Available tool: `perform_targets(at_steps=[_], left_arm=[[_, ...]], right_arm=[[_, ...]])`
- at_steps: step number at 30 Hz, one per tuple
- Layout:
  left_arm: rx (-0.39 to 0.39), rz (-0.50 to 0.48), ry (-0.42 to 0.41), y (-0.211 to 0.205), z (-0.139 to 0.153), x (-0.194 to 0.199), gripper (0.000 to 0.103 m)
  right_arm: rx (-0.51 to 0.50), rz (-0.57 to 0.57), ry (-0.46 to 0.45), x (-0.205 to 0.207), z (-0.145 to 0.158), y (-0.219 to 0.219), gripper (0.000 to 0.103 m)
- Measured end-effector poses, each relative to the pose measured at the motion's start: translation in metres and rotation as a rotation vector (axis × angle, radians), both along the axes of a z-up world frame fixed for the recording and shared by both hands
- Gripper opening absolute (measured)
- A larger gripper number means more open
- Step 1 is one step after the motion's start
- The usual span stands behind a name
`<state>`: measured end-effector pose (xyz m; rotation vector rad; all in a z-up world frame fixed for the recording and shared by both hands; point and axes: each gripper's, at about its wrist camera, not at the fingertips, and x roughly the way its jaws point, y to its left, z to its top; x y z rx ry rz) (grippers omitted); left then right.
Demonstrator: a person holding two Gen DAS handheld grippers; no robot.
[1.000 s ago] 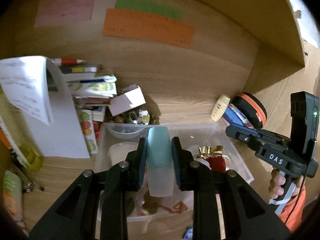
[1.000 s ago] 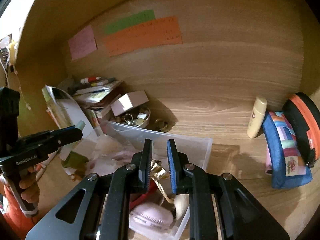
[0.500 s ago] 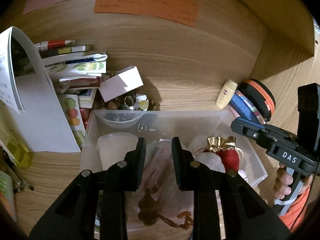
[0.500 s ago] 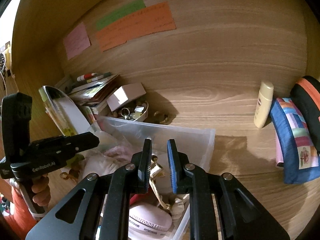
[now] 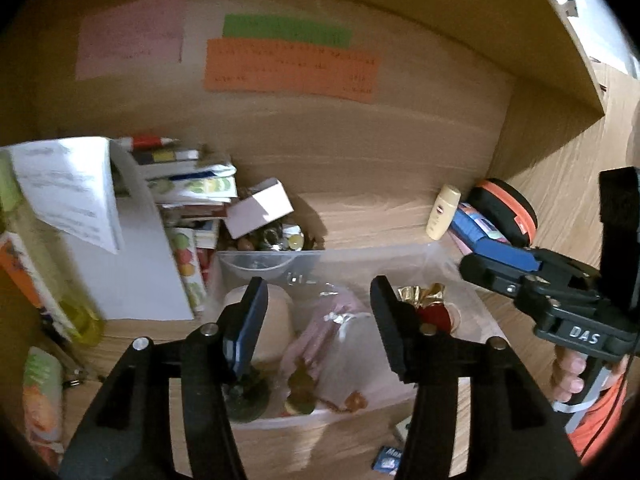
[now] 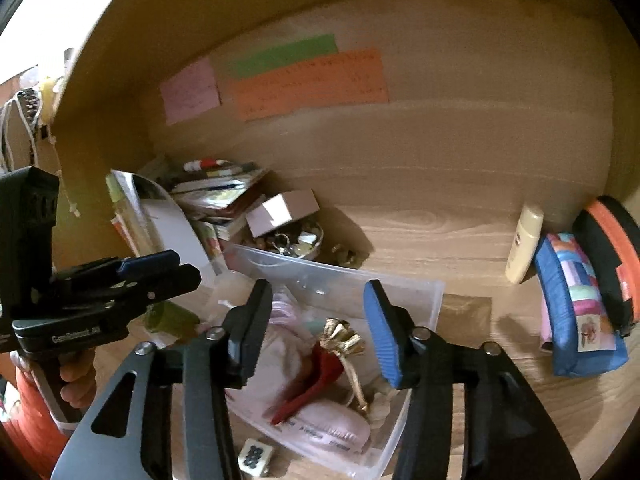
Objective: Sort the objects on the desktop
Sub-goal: 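Carry the mint tube and blue card into the box and open both tools, then withdraw both tools from the box toward the remaining items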
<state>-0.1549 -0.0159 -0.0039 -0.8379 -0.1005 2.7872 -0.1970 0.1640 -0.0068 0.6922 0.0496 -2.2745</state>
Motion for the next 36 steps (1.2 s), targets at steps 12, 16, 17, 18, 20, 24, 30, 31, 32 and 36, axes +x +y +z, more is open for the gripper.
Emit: perform_targets(at_steps=[12,16,17,18,20,24,30,31,32,36], left_arm=[[-0.05,0.075,0.089,-0.017,0.009,0.052,0.087],[-0.086,0.09,0.111,-0.018,0.005,0.066,0.089],[-0.09,0.091,0.109,-0.019,0.003,0.068,0.09],[-0.092,0.092,0.107,-0.019,0.001,0.07,0.092],[-0.093,0.097,0.102,-0.022,-0.005,0.076,0.093],[-0.083,0.103,0.071,-0.033,-0.02,0.086,0.093],[-0.082,0.115,-0.004,-0.049,-0.045,0.097,0.093],[-0.081,0.114,-0.012,-0.05,-0.047,0.098,0.093],[-0.08,0.113,-0.022,-0.051,-0.051,0.1,0.093],[-0.09,0.101,-0.049,-0.052,-0.063,0.105,0.093]], right_arm=[[0.016,-0.033,0.086,0.06,0.011,0.01,0.082],[0.021,-0.011,0.081,0.08,0.005,0.01,0.082],[0.03,-0.01,0.08,0.085,0.002,0.009,0.082],[0.036,-0.009,0.077,0.088,-0.001,0.008,0.082],[0.048,0.005,0.054,0.095,-0.01,0.006,0.082],[0.097,0.024,0.011,0.105,-0.031,0.001,0.082],[0.168,0.072,-0.077,0.101,-0.064,-0.014,0.08],[0.184,0.074,-0.089,0.099,-0.069,-0.017,0.076],[0.205,0.084,-0.11,0.095,-0.075,-0.022,0.068],[0.27,0.101,-0.176,0.081,-0.093,-0.035,0.049]])
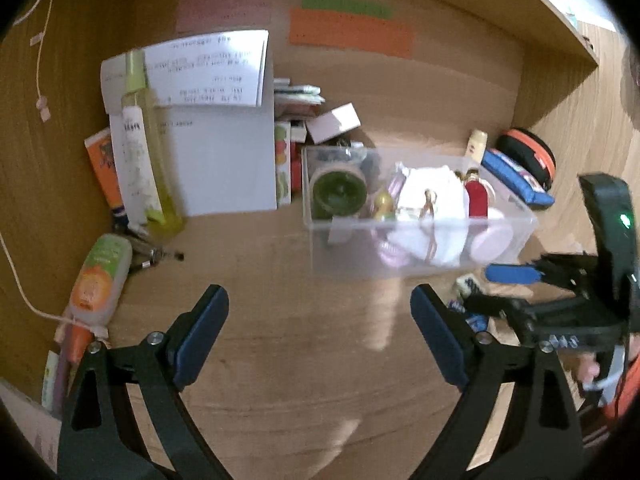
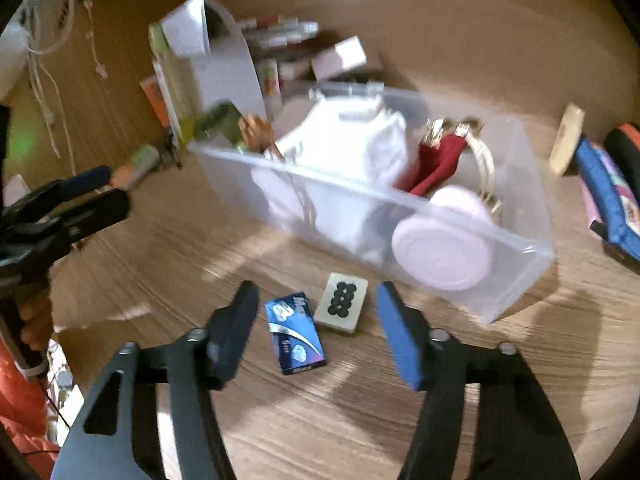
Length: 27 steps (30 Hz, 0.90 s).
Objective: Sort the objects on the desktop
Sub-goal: 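Withdraw both tools from the box toward the remaining items, then grasp the black-dotted white tile with the right tool while the left tool grasps the blue Max card pack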
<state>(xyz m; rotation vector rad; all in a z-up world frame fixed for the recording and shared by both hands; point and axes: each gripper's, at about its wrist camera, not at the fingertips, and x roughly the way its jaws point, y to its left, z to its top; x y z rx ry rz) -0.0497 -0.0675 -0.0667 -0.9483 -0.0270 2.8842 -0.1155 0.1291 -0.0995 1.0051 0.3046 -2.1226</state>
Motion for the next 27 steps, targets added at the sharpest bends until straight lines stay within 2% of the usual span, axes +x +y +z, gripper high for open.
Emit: perform_targets(at_steps=[4,9,10,14,18,21,26,27], left_arm=[[-0.014,-0.034,-0.036,0.009,-0.011,0.0,0.093],[-0.047,-0.109,-0.065,0.032,-0.02,-0.002,0.093],[-0.051,-0.121,-0.069,0.036,-0.02,-0.003,0.093],[-0.069,-0.193,-0.09,0.058,-0.022,-0.009,0.093],[-0.077,-0.275,-0.124,0.079,-0.026,-0.019,0.093],[-0.071,-0.359,-0.191,0.094,-0.033,-0.031,0.093],[-0.084,-0.408,-0.25,0.108,-0.042,-0.046,0.092],[-0.089,-0.413,-0.254,0.11,-0.042,-0.048,0.087]], right_arm=[[0.059,-0.003,-0.022,-0.009,-0.01,-0.009,0.035],[0.083,0.013,-0.01,-0.012,-0.014,-0.012,0.029],[0.089,0.018,0.002,-0.011,-0.014,-0.012,0.022],[0.081,0.015,0.003,-0.009,-0.01,-0.003,0.022],[0.026,0.0,-0.013,-0.007,-0.004,0.018,0.022],[-0.013,-0.019,-0.017,-0.007,0.003,0.037,0.022],[-0.069,-0.046,-0.026,-0.006,0.013,0.062,0.022],[-0.078,-0.049,-0.027,-0.005,0.015,0.066,0.022]])
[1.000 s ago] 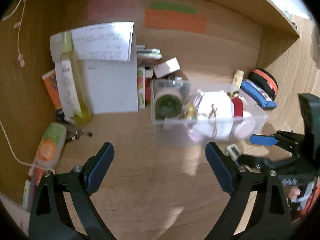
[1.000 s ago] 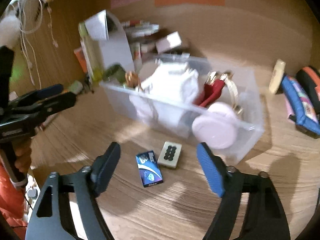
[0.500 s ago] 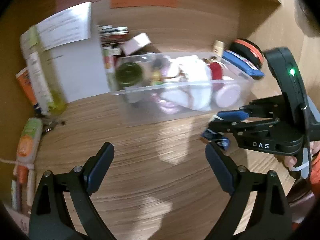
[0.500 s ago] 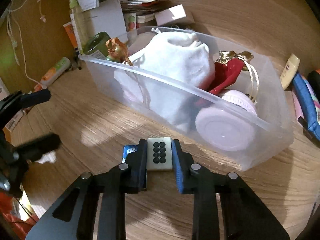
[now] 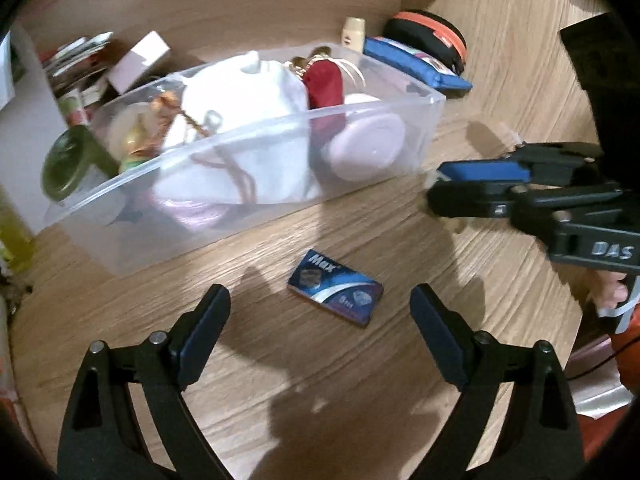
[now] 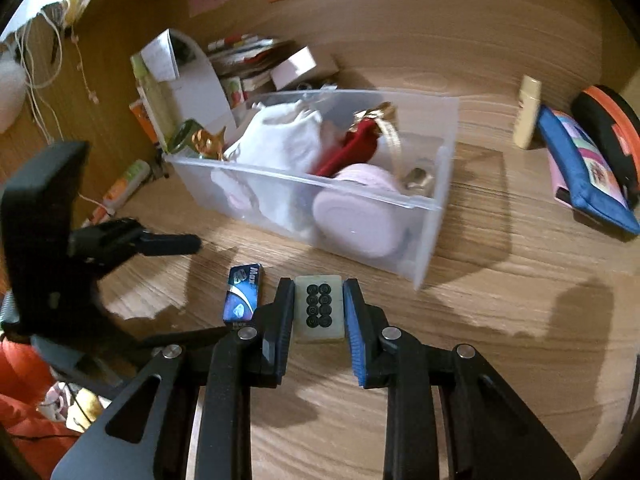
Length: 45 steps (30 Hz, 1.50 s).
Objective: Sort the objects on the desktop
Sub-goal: 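Grasp the black-dotted white tile with the right tool while the left tool grasps the blue Max card pack, then carry the tile and Max card pack into the box and open both tools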
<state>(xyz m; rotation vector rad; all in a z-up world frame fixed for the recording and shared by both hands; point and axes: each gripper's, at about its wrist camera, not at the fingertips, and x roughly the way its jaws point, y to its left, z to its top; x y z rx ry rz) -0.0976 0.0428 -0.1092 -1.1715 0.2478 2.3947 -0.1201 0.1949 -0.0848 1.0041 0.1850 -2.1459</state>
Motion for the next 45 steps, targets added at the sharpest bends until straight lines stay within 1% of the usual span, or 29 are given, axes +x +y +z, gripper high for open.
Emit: perform_targets(at_steps=[1,5,6,7,10,14,19,23,26,27,29,31,33,37,41,45], left_arm=[[-0.009,-0.003,0.0,0.002,0.0,-0.002,0.077],[-0.038,-0.004,0.001,0.007,-0.005,-0.009,0.068],[-0.044,0.0,0.013,0.007,-0.005,-0.008,0.065],[-0.04,-0.008,0.014,0.007,-0.004,-0.008,0.059],[-0.04,-0.012,0.02,0.006,-0.003,-0.005,0.052],[-0.039,0.015,0.022,0.003,-0.002,-0.005,0.052],[0.032,0.06,0.042,-0.008,0.013,-0.003,0.052],[0.099,0.099,0.084,-0.02,0.034,0.004,0.052],[0.157,0.109,0.106,-0.027,0.051,0.008,0.052],[0.189,0.11,0.12,-0.03,0.06,0.01,0.052],[0.216,0.117,0.149,-0.032,0.073,0.01,0.052],[0.246,0.127,0.19,-0.036,0.088,0.009,0.052],[0.261,0.141,0.222,-0.038,0.1,0.007,0.052],[0.286,0.165,0.256,-0.041,0.119,0.0,0.052],[0.27,0.2,0.283,-0.043,0.131,-0.015,0.052],[0.256,0.237,0.282,-0.048,0.132,-0.033,0.052]], right_arm=[[-0.005,-0.001,0.003,0.001,0.001,0.003,0.022],[-0.018,-0.008,0.014,0.002,0.007,0.01,0.022],[-0.026,-0.009,0.011,0.001,0.008,0.011,0.022],[-0.029,-0.009,0.011,0.001,0.008,0.012,0.022],[-0.041,-0.009,0.008,-0.002,0.009,0.014,0.022],[-0.055,-0.009,0.008,-0.003,0.011,0.014,0.022],[-0.083,-0.001,0.014,-0.004,0.018,0.011,0.022],[-0.12,0.007,0.014,-0.005,0.026,0.01,0.022],[-0.136,0.012,0.035,-0.004,0.035,0.009,0.022],[-0.146,0.015,0.042,-0.004,0.039,0.008,0.022],[-0.172,0.033,0.053,-0.005,0.048,0.006,0.022],[-0.172,0.035,0.075,-0.008,0.055,0.003,0.022],[-0.18,0.034,0.094,-0.012,0.063,0.001,0.022],[-0.193,0.032,0.131,-0.02,0.074,0.0,0.022],[-0.211,0.024,0.136,-0.035,0.082,-0.002,0.022],[-0.215,0.001,0.153,-0.051,0.085,-0.004,0.022]])
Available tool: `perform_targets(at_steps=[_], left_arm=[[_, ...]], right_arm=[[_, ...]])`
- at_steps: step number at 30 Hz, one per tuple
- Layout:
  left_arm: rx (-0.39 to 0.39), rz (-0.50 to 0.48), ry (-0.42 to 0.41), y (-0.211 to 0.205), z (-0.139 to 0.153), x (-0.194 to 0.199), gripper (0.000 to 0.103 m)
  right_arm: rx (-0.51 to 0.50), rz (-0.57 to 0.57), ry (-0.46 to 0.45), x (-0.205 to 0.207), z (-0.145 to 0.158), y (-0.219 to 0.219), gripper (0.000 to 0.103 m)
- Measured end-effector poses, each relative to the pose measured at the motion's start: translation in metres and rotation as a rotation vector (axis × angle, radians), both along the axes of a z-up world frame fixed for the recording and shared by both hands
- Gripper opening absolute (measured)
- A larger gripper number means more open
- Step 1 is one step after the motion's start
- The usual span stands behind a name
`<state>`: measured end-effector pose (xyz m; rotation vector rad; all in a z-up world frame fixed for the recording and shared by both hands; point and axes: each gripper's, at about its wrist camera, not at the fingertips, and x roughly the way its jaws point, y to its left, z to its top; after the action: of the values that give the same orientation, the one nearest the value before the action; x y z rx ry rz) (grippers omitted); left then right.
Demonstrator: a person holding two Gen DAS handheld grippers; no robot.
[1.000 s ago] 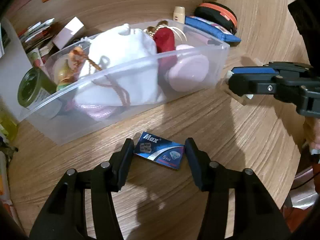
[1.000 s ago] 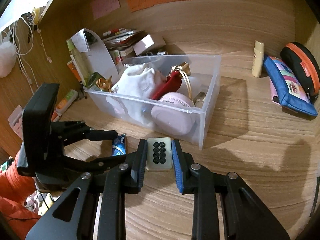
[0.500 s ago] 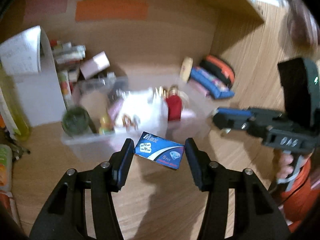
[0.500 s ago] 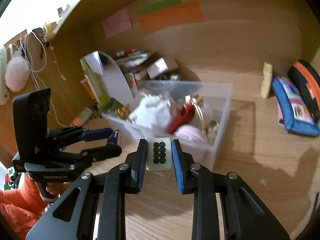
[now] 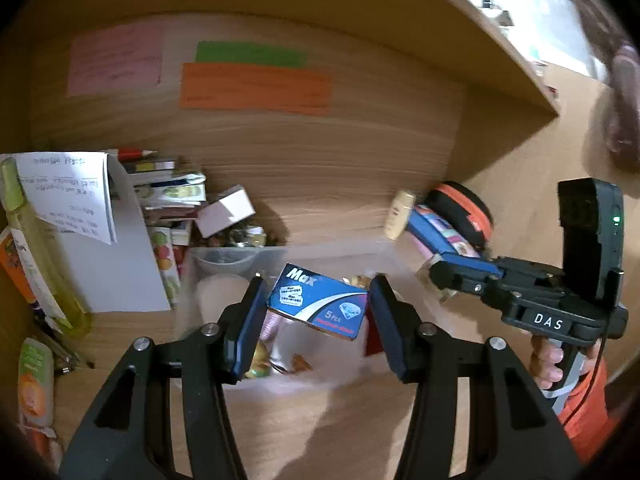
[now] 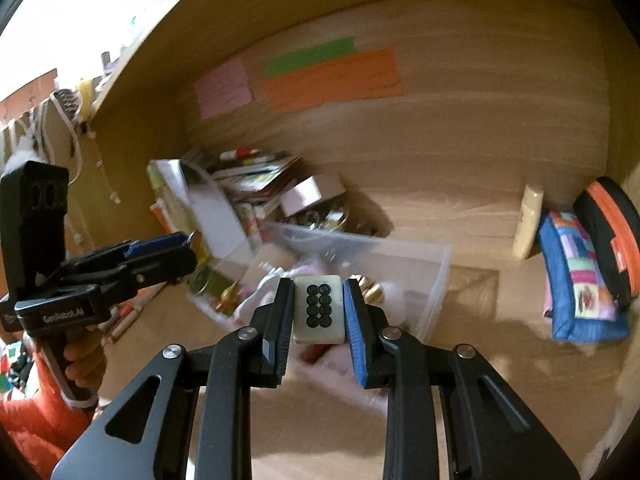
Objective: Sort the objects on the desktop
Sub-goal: 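Carry the tile and Max card pack into the box and open both tools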
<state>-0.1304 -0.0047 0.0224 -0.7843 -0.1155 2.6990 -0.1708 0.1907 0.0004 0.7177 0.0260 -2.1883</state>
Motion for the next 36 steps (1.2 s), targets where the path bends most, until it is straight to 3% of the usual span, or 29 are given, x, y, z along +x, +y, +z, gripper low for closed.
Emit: perform_targets(at_steps=[9,14,21,23,25,28,33,36], left_arm=[[-0.042,0.062,-0.067,-0.008,-0.026,-0.042,0.052],[-0.071,0.093,-0.097,-0.011,-0.039,-0.057,0.052],[-0.048,0.098,-0.135,-0.017,-0.046,-0.067,0.052],[-0.05,0.102,-0.132,-0.019,-0.044,-0.066,0.055],[-0.058,0.113,-0.116,-0.018,-0.041,-0.062,0.064],[-0.07,0.123,-0.086,-0.017,-0.033,-0.055,0.068],[-0.107,0.155,-0.02,-0.012,-0.019,-0.037,0.087],[-0.119,0.167,0.007,-0.009,-0.014,-0.026,0.088]], right_arm=[[0.1,-0.025,0.015,-0.045,-0.01,-0.037,0.022],[0.15,0.015,-0.011,-0.061,-0.027,-0.065,0.022],[0.224,-0.051,0.07,-0.058,-0.033,-0.074,0.024],[0.226,-0.059,0.082,-0.056,-0.03,-0.073,0.033],[0.222,-0.072,0.095,-0.054,-0.025,-0.07,0.039],[0.221,-0.089,0.119,-0.049,-0.018,-0.067,0.046],[0.213,-0.156,0.191,-0.031,-0.004,-0.056,0.072],[0.21,-0.181,0.223,-0.019,0.003,-0.048,0.082]])
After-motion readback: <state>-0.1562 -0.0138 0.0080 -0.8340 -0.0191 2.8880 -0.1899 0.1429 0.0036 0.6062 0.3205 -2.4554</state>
